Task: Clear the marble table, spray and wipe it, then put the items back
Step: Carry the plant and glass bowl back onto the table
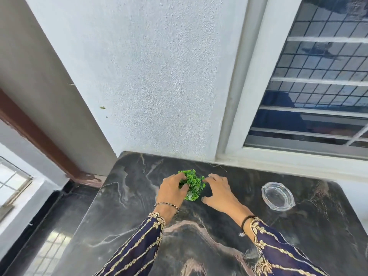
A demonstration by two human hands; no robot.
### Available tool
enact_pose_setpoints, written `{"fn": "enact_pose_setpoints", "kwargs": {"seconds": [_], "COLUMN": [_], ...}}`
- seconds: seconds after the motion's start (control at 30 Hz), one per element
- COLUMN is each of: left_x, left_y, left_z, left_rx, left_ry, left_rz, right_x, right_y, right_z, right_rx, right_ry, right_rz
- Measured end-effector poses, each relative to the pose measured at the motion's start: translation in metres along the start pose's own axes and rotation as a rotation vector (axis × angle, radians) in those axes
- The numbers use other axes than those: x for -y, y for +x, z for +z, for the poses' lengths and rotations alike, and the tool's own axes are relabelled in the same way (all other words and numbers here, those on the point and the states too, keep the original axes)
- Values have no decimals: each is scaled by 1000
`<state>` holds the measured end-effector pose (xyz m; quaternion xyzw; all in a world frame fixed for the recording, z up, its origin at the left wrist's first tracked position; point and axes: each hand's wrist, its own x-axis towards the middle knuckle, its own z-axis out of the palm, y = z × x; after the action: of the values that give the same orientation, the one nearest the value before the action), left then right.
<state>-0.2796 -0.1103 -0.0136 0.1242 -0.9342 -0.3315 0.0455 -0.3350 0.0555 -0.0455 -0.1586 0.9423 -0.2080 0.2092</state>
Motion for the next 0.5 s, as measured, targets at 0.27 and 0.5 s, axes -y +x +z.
{"fn": "enact_pose_setpoints", "kwargs": {"seconds": [0.27, 0.5], "left_x": [43, 68], "left_y": [43, 57], "left_z": [-43, -56], "left_rx": [-76, -26], "left_ry": [-42, -45], "left_rz": [-71, -113], "right_x": [79, 99], "right_y": [37, 55], "right_z": [24, 40], "right_rx": [-37, 23], "right_ry": [478, 616], "right_rz": [51, 110]}}
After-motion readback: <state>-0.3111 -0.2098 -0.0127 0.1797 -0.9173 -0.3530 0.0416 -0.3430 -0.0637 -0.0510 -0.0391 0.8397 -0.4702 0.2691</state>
